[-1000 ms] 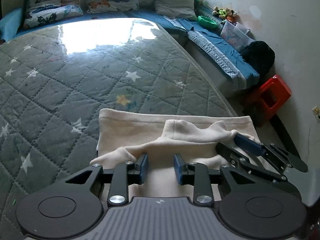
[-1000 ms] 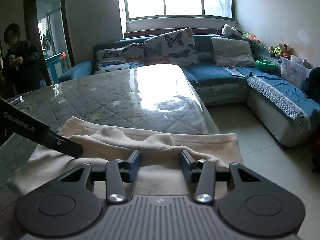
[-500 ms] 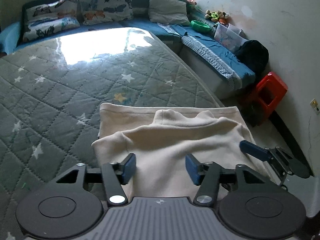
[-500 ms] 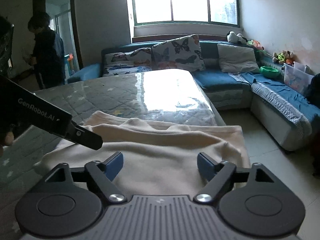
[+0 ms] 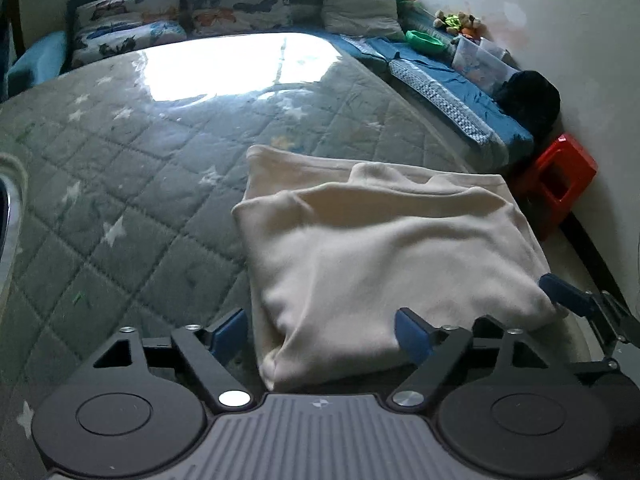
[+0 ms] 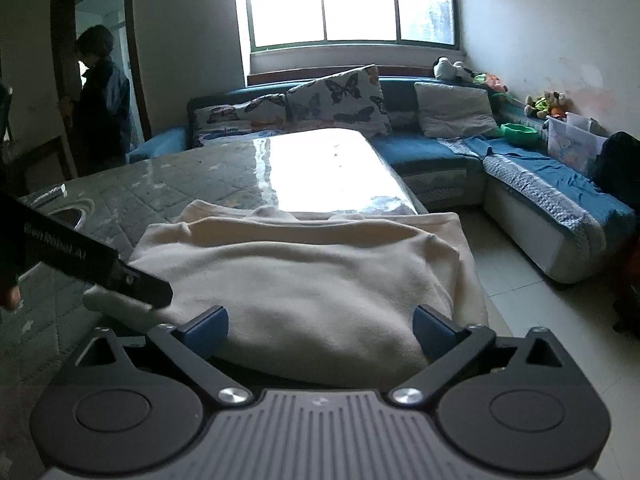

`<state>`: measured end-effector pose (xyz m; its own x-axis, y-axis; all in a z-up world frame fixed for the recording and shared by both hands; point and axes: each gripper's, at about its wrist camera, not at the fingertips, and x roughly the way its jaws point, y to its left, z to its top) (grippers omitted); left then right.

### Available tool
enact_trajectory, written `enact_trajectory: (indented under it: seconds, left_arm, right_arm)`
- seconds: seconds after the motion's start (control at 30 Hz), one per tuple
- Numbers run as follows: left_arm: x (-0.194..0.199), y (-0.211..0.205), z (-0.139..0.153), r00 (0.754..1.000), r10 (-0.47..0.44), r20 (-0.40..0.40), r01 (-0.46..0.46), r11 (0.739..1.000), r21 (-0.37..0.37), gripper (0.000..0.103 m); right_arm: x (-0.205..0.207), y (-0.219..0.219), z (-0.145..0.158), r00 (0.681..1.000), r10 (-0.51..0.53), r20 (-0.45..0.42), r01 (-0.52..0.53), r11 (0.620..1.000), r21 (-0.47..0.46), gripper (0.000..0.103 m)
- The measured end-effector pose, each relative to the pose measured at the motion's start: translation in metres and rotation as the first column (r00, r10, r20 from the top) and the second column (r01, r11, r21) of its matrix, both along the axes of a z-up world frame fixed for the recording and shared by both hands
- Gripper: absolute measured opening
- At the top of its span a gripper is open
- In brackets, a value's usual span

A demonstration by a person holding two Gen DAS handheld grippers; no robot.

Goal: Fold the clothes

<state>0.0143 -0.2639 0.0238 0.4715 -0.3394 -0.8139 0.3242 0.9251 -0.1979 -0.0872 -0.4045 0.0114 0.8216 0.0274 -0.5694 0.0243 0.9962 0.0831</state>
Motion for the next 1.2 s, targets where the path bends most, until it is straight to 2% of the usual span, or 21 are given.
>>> enact_trajectory:
  seconds: [0.2,0.3,0.8,1.2]
  left_arm:
    - [-0.011,0.018,0.002,0.999,0.034,0.019,-0.034,0.999,-0.012,0.101]
    - [-0.019,0.027,0.004,0.999,0.042,0.031,-0.042,0.999,-0.016,0.103]
    - [-0.063,0.049,0.013,0.995,0.024,0.096,-0.025,1.0,0.012,0.103]
    - [-0.08,0.06,0.024,0.991,0.028,0.134,-0.032,0.999,0.028,0.103]
  right_arm:
    - [-0.011,0.01,0.005,1.0,-0.019,0.0,0.019,1.0,-0.009,0.103]
    - [-0.016,0.015,0.006,1.0,-0.03,-0.003,0.03,1.0,-0.006,0.103]
    - [-0.043,0.037,0.012,0.999,-0.036,-0.016,0.036,0.999,0.017,0.103]
    - [-0.057,0.048,0.016,0.999,-0.033,-0.006,0.033,0.999,0.017,0.103]
